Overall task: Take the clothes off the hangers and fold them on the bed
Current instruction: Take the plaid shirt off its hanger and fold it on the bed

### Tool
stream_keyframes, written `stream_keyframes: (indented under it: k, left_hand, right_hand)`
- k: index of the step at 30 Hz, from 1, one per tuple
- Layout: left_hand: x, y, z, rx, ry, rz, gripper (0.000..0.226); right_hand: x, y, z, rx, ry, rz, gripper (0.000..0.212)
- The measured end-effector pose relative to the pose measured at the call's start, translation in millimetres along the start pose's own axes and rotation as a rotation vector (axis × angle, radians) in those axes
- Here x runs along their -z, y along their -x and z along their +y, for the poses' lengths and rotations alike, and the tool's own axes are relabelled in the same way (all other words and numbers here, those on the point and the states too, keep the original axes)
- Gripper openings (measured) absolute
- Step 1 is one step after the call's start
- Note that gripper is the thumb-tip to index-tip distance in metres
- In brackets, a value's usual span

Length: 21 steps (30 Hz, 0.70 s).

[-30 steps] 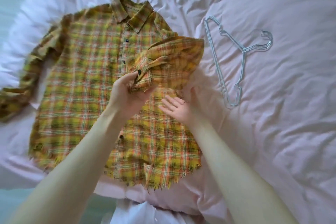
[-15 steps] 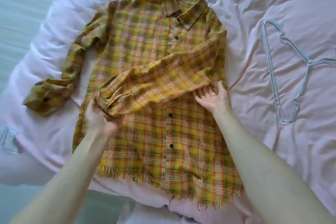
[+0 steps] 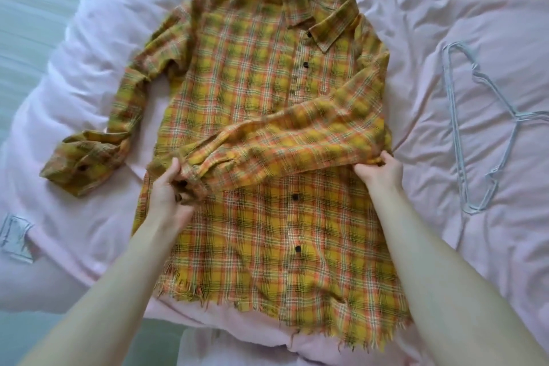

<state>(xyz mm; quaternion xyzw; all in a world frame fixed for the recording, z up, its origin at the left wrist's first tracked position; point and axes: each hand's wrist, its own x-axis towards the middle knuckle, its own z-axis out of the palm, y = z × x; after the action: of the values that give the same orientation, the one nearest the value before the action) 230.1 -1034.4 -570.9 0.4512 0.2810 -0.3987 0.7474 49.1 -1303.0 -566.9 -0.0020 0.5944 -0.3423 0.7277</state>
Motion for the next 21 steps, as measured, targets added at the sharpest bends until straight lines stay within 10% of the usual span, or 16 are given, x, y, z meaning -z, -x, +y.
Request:
stream_keyframes:
  k: [6, 11, 21]
  left_hand:
    - [-2, -7, -13, -0.016, -0.346, 0.189, 0.037]
    - [-24, -6, -33, -0.009, -0.702, 0.356, 0.011]
    - [-35, -5, -55, -0.352, -1.634, 0.512, 0.032]
  right_hand:
    - [13, -16, -27, 0.066, -0.104, -0.006, 0.036]
    - [19, -24, -46, 0.037, -0.119, 0.011, 0.039]
    - [36, -42, -52, 0.241, 0.804, 0.428, 0.032]
